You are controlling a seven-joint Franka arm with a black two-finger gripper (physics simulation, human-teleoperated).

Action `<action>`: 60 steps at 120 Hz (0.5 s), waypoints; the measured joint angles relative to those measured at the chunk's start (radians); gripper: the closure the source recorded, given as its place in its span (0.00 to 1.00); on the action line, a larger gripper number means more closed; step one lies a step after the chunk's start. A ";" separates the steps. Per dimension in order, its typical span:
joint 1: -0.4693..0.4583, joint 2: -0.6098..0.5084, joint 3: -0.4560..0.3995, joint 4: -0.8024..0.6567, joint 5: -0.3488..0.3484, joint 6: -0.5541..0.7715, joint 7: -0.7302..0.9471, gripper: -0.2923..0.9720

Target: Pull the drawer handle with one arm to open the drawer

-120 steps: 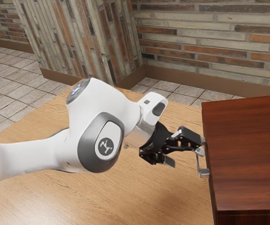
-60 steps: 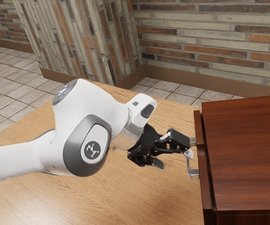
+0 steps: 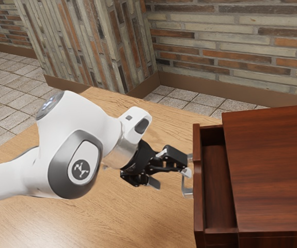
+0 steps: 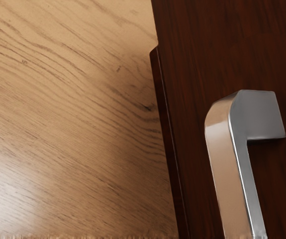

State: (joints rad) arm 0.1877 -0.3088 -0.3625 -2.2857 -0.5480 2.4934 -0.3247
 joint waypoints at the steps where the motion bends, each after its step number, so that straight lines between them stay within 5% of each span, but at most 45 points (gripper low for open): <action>1: 0.000 -0.002 0.003 -0.002 0.000 -0.001 0.000 0.23; 60: -0.017 -0.092 0.102 -0.087 0.034 -0.032 0.001 0.23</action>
State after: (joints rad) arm 0.1710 -0.4009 -0.2608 -2.3723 -0.5138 2.4618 -0.3233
